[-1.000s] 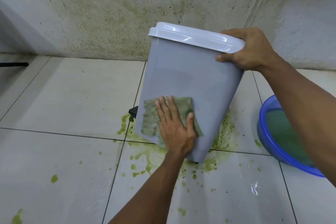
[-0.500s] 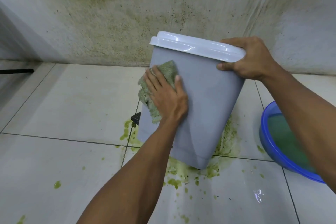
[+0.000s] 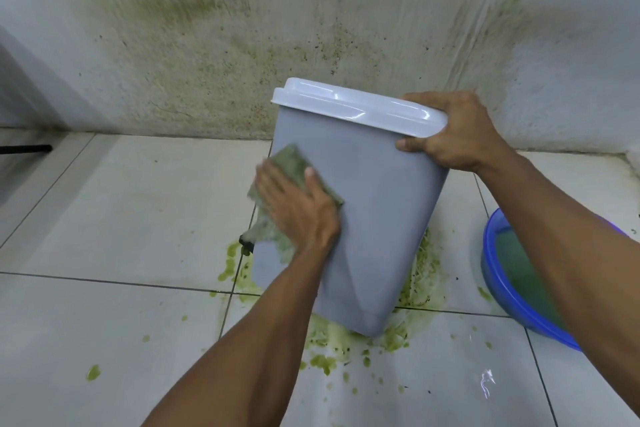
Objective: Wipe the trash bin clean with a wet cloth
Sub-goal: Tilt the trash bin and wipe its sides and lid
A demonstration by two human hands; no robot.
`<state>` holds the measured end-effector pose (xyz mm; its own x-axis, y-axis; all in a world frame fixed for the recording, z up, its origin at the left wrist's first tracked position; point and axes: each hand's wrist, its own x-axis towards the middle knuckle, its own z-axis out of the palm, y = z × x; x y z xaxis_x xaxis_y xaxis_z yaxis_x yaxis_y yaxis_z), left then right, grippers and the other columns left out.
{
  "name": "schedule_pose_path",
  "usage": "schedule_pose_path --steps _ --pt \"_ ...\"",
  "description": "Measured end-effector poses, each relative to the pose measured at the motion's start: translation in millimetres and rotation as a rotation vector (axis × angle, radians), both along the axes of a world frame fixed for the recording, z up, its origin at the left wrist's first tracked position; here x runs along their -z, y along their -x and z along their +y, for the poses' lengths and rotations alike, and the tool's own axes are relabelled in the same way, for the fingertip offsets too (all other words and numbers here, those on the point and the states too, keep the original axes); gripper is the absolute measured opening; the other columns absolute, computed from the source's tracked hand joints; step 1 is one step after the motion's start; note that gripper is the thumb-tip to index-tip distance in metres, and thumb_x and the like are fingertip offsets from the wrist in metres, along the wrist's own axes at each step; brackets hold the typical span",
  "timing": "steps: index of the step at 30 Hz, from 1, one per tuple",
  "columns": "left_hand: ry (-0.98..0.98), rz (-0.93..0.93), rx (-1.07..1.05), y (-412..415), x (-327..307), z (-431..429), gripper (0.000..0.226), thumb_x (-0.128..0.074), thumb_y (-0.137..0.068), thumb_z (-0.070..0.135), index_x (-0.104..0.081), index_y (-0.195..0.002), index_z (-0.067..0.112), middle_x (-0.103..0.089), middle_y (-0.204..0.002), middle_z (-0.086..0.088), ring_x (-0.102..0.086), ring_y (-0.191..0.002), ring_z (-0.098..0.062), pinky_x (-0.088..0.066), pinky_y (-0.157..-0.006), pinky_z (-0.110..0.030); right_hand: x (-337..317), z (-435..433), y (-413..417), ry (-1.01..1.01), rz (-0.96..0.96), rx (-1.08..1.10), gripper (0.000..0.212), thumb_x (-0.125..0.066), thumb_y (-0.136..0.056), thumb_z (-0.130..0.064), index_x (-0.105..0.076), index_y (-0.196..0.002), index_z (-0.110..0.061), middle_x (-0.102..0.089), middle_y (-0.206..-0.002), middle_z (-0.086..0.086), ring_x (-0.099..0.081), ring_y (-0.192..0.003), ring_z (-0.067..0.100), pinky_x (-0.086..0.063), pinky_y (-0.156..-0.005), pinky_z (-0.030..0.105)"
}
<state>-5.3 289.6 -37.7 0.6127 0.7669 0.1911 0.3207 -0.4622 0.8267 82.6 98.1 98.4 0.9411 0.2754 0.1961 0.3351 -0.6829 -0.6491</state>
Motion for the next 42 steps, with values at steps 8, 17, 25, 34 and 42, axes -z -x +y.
schedule_pose_path --steps 8,17,25,34,42 --pt "-0.637 -0.379 0.653 -13.9 1.8 -15.8 0.063 -0.036 -0.107 0.030 -0.021 -0.159 -0.002 -0.018 -0.169 -0.020 -0.006 -0.160 -0.029 -0.022 -0.127 -0.050 -4.8 1.0 9.8 0.002 -0.026 0.005 0.067 -0.092 -0.062 -0.033 -0.068 -0.124 -0.032 -0.070 -0.125 -0.002 -0.060 -0.120 0.022 -0.039 -0.109 0.048" --pt "0.625 -0.755 -0.147 -33.1 -76.1 -13.6 0.059 -0.034 -0.106 0.040 -0.043 -0.156 0.010 -0.058 -0.146 0.004 -0.051 -0.137 0.000 -0.040 -0.115 -0.022 -7.0 2.4 19.2 0.048 -0.052 0.001 0.069 -0.089 -0.065 -0.040 -0.064 -0.128 -0.036 -0.067 -0.127 -0.003 -0.055 -0.124 0.023 -0.032 -0.112 0.049" --pt "-0.488 -0.028 0.514 -40.3 -128.2 21.2 0.050 -0.035 -0.106 0.040 -0.065 -0.136 0.014 -0.056 -0.151 -0.005 -0.034 -0.151 -0.028 -0.023 -0.123 -0.053 -2.5 6.3 36.9 0.108 -0.163 -0.011 0.073 -0.087 -0.061 -0.050 -0.060 -0.129 -0.044 -0.059 -0.108 0.000 -0.053 -0.105 0.019 -0.027 -0.099 0.034" --pt "-0.526 0.489 0.802 -14.0 -190.8 56.2 0.048 -0.036 -0.104 0.056 -0.071 -0.128 0.033 -0.068 -0.136 -0.005 -0.061 -0.121 -0.032 -0.042 -0.092 -0.039 -1.5 8.9 89.4 0.133 -0.437 -0.236 0.070 -0.081 -0.062 -0.045 -0.066 -0.128 -0.026 -0.068 -0.123 -0.010 -0.062 -0.114 0.019 -0.037 -0.098 0.052" --pt "-0.592 0.308 0.920 67.4 -184.0 51.3 0.040 -0.037 -0.105 0.047 -0.063 -0.124 0.024 -0.063 -0.131 0.001 -0.056 -0.123 -0.023 -0.048 -0.101 -0.044 5.1 -12.2 125.4 0.101 -0.715 -0.426 0.056 -0.070 -0.076 -0.004 -0.063 -0.131 -0.004 -0.063 -0.134 0.004 -0.060 -0.123 0.025 -0.044 -0.097 0.053"
